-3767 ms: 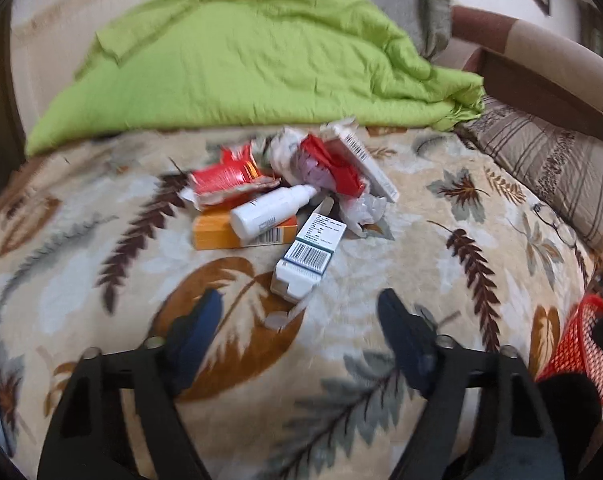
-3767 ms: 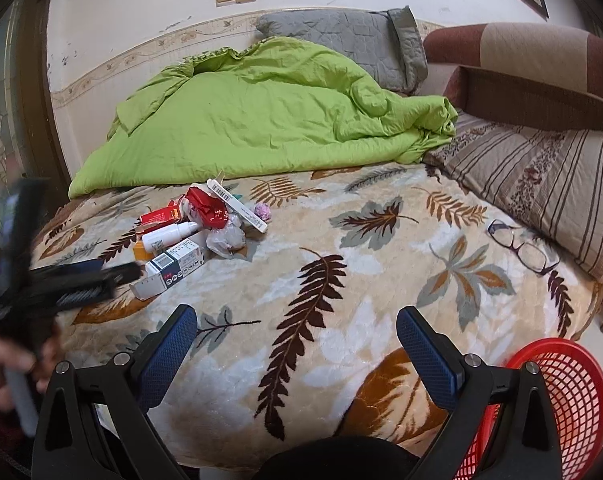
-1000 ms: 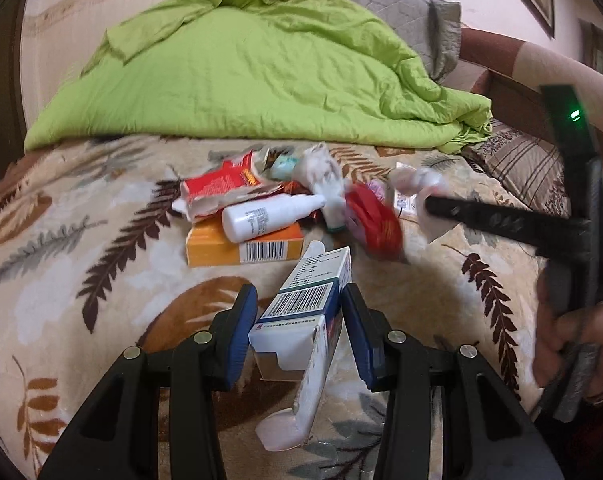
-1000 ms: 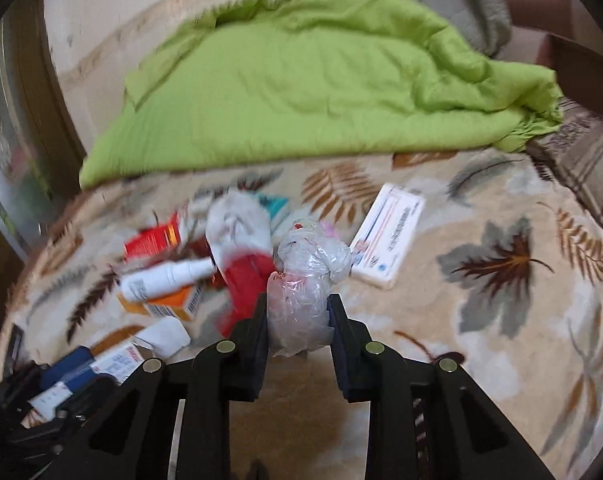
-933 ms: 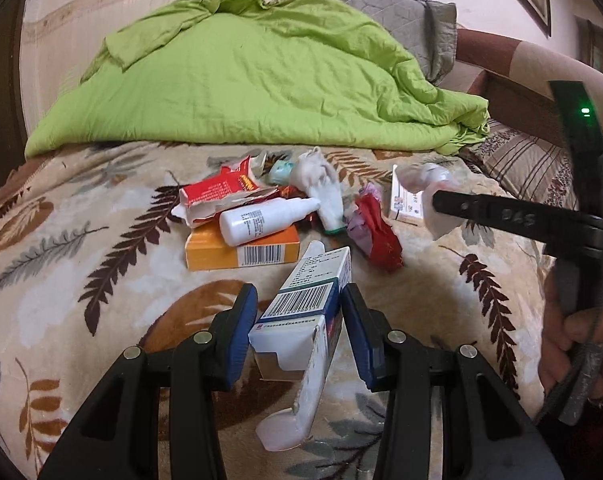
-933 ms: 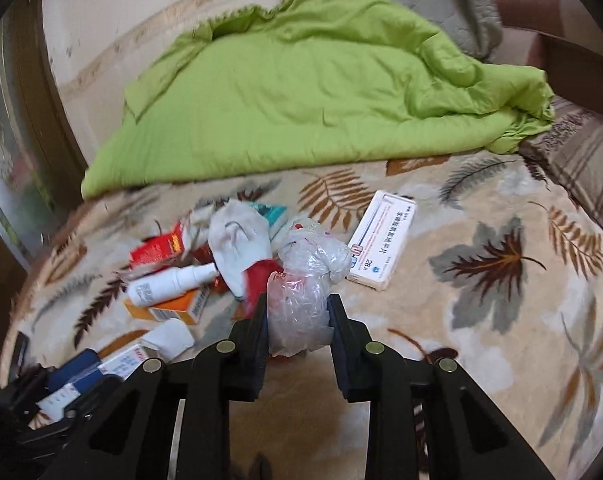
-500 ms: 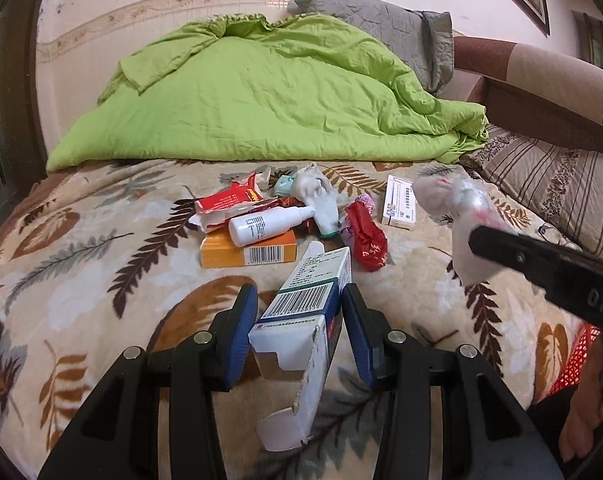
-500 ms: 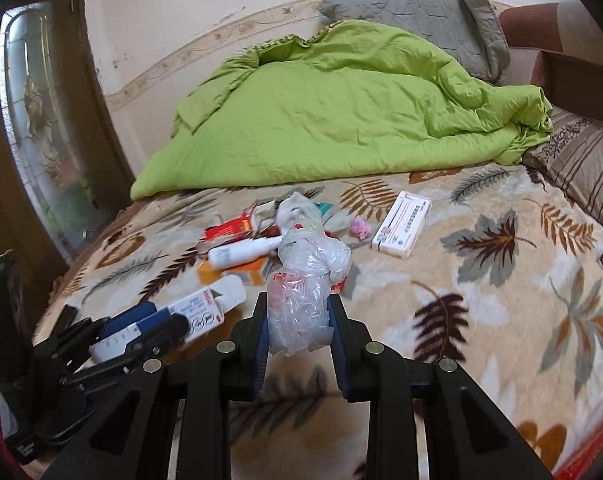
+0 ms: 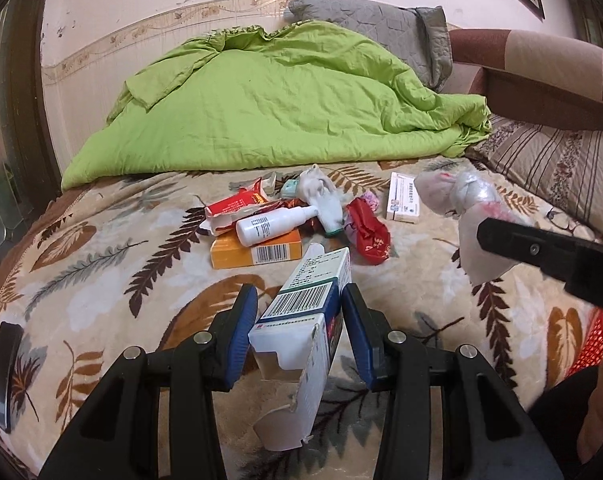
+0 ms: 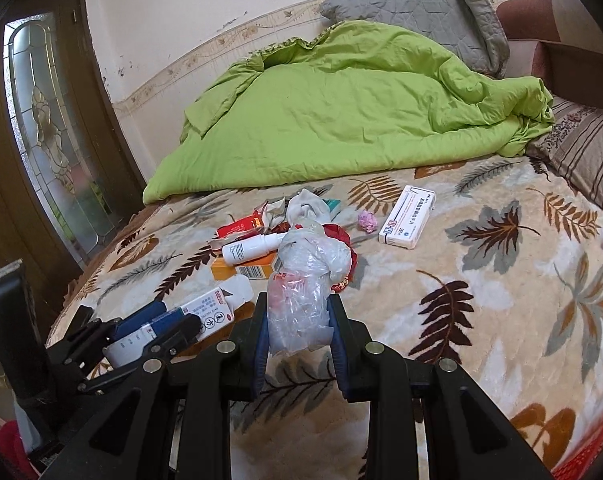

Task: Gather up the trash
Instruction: 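Lift the medicine box with the left gripper while the right holds the bag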

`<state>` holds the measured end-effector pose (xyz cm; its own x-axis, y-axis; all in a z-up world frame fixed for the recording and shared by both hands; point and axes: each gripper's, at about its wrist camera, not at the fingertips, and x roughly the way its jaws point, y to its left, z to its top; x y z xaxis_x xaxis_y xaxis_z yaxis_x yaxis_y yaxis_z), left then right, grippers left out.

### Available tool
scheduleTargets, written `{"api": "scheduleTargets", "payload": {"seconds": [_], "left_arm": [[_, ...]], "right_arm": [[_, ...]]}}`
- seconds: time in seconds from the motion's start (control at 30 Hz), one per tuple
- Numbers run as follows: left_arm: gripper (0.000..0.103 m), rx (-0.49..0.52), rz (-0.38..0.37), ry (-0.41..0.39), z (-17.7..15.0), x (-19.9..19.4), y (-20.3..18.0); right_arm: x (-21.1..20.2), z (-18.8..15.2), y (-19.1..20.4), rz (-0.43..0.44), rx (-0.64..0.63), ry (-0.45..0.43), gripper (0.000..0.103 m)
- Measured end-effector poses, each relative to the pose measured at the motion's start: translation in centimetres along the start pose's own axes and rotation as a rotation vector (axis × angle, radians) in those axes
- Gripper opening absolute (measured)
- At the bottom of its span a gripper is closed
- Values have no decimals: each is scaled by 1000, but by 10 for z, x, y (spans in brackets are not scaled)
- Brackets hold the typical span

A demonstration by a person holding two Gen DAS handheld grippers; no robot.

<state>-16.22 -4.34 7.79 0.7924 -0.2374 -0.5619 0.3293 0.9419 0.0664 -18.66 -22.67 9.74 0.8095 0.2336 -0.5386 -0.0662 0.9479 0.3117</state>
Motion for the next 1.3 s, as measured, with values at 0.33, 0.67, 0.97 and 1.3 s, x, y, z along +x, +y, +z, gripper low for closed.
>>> {"api": "scheduleTargets", "payload": {"seconds": [0.33,0.67,0.97,1.3], "left_arm": [[43,17,-19,38,-3,18,-4],[43,-2,-25,42,-2,23,0],[43,-33,-106,109,-4,29,4],[70,-13,-159,248,-19,49,-12]], "right_arm": [[5,1,1,-7,3,11,29],[10,0,4,-11,-16,24,29],[10,0,5,-14,-17,23,29],[7,1,1,-10,-11,15,29]]}}
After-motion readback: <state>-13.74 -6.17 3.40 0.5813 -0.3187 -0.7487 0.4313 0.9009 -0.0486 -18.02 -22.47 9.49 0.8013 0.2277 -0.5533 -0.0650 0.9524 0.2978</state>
